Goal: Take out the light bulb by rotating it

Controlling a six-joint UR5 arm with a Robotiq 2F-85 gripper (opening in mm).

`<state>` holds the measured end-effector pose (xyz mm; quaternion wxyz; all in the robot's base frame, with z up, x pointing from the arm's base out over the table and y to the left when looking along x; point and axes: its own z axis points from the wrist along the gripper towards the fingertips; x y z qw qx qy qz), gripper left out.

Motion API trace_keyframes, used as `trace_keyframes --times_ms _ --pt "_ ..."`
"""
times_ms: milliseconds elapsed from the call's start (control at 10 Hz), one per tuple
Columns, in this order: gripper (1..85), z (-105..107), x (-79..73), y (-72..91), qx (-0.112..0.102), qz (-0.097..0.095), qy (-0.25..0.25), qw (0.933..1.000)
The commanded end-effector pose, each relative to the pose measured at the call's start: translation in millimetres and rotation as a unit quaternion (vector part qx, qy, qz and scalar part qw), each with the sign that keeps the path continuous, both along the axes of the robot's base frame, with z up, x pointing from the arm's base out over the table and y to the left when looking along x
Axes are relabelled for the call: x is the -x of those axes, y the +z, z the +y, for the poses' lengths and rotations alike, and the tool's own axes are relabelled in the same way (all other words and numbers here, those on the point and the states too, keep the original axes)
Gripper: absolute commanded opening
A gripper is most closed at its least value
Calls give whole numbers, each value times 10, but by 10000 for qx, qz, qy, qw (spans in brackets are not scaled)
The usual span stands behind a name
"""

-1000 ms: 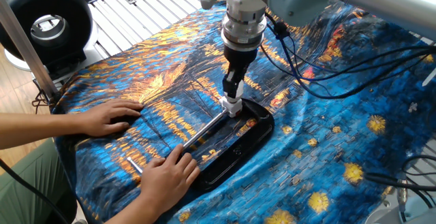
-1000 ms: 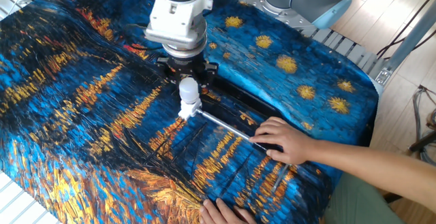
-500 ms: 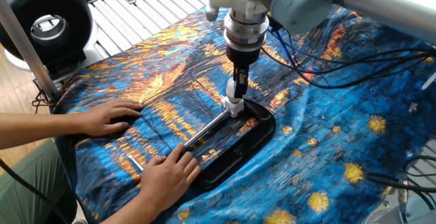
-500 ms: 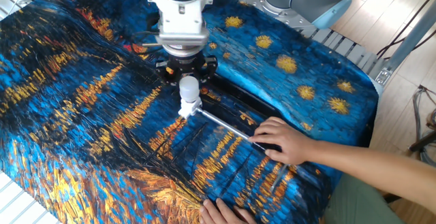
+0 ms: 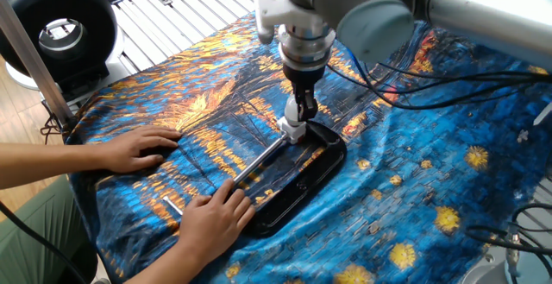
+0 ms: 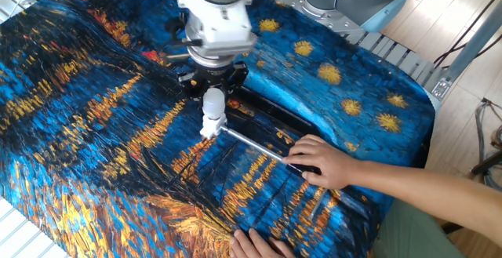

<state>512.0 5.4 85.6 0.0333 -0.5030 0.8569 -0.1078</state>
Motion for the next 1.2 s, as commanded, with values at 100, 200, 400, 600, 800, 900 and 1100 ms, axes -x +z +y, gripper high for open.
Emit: trace_keyframes --times_ms 100,200,400,600,800,900,1100 --pt "620 236 -5 -62 -327 37 568 9978" --pt "707 195 29 -55 -349 125 680 9970" --pt "827 31 52 -30 -226 245 848 9958" --pt "827 -36 114 -26 -350 385 508 9974" --pt "820 -112 232 13 -508 520 -408 9965" --pt "820 -121 288 34 -598 570 -871 9928" --pt "807 -35 440 70 -884 693 -2136 9704"
